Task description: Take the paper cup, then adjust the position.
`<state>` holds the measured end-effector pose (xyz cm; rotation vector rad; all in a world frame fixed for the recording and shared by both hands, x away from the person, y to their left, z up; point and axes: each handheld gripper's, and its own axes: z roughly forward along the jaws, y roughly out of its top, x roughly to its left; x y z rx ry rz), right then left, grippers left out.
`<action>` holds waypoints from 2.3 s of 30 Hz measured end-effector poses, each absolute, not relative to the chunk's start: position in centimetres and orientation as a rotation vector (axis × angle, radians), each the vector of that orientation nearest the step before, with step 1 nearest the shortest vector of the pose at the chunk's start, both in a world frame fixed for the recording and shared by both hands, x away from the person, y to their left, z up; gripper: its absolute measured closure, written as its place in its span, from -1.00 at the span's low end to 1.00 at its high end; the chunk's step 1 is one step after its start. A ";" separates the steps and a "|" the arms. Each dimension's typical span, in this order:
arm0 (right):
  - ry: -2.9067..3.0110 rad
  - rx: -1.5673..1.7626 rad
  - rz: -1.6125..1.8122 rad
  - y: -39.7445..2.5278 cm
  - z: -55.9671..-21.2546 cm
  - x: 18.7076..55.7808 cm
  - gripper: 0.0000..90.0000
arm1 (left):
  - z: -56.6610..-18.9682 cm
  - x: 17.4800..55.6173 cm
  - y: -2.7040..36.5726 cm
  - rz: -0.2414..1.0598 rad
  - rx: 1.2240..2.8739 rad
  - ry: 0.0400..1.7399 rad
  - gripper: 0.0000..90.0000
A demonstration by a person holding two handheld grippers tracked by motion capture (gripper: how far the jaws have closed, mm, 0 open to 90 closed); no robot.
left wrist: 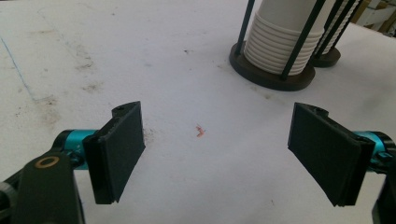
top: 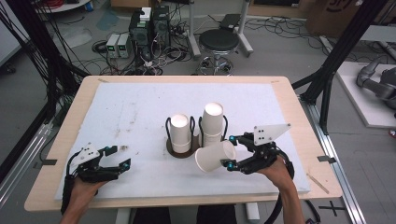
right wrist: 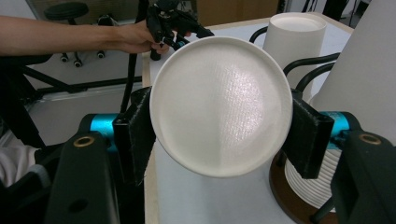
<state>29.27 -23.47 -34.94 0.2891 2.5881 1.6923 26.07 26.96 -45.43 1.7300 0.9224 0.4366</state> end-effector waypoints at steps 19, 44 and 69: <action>2.570 0.296 1.743 -23.5 -35.4 29.6 -0.23 | -45.4 26.1 27.0 0.429 1.726 0.928 -0.59; 2.575 0.287 1.826 -22.3 -36.3 30.3 -0.23 | -42.0 26.6 24.9 0.158 1.712 0.631 -0.64; 2.599 0.232 1.893 -18.9 -36.6 30.5 -0.23 | -40.6 27.4 21.1 0.010 1.743 0.413 -0.65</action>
